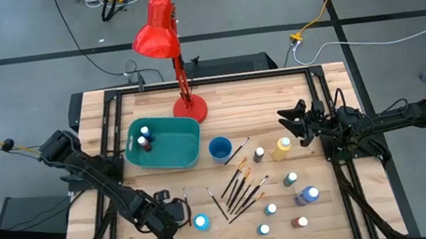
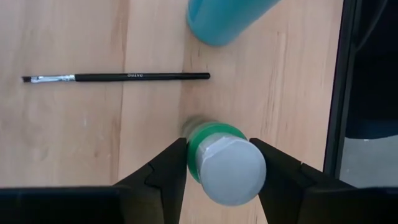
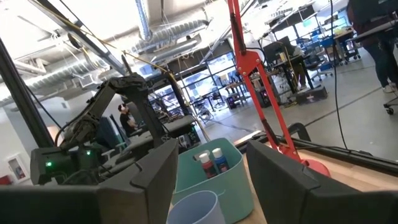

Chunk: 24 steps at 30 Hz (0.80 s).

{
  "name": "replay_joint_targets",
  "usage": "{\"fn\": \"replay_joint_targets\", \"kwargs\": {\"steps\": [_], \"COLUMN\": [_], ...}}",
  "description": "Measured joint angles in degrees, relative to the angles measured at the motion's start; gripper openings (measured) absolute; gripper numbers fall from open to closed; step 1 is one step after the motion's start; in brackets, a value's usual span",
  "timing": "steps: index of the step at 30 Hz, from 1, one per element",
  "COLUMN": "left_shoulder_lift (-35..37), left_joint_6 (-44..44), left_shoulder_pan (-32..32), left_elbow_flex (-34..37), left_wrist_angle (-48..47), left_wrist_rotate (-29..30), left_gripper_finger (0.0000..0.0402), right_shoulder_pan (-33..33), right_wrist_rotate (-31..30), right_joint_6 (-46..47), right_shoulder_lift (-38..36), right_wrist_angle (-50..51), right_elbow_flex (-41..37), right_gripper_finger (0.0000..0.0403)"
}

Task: Pick & Place Paint Supplies
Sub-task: Put the green paint bottle into the green bin

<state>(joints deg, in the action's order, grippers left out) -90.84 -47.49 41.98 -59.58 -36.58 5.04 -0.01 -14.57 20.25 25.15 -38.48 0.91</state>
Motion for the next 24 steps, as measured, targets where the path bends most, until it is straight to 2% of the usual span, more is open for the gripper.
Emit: {"fn": "replay_joint_targets", "kwargs": {"steps": [4, 10, 13, 19, 24], "left_shoulder_lift": [0.35, 3.92, 6.9, 15.02, 22.59], "left_joint_6": [-5.14, -16.57, -17.79, -17.65, -20.16], "left_shoulder_pan": [-1.31, -4.41, -5.2, -6.1, -6.09], "left_elbow_flex": [-0.1, -0.07, -0.05, -0.05, -0.03], "left_wrist_angle": [-1.57, -11.73, -15.53, -21.84, -29.94], "left_wrist_rotate": [-0.52, -1.75, -1.07, 5.83, 13.3], "left_gripper_finger": [0.0163, 0.0166, 0.017, 0.0162, 0.0172], "right_shoulder_pan": [-0.01, -0.02, -0.01, 0.0, -0.01], "right_wrist_rotate": [0.01, 0.0, 0.0, 0.0, 0.0], "right_joint_6": [-0.02, -0.17, -0.23, -0.24, -0.26], "right_shoulder_lift": [0.01, 0.0, 0.0, 0.02, 0.02], "right_wrist_angle": [0.0, 0.0, 0.0, 0.02, 0.0], "right_elbow_flex": [0.0, 0.0, 0.0, 0.0, 0.0], "right_gripper_finger": [0.0204, 0.0204, 0.0204, 0.0204, 0.0204]}}
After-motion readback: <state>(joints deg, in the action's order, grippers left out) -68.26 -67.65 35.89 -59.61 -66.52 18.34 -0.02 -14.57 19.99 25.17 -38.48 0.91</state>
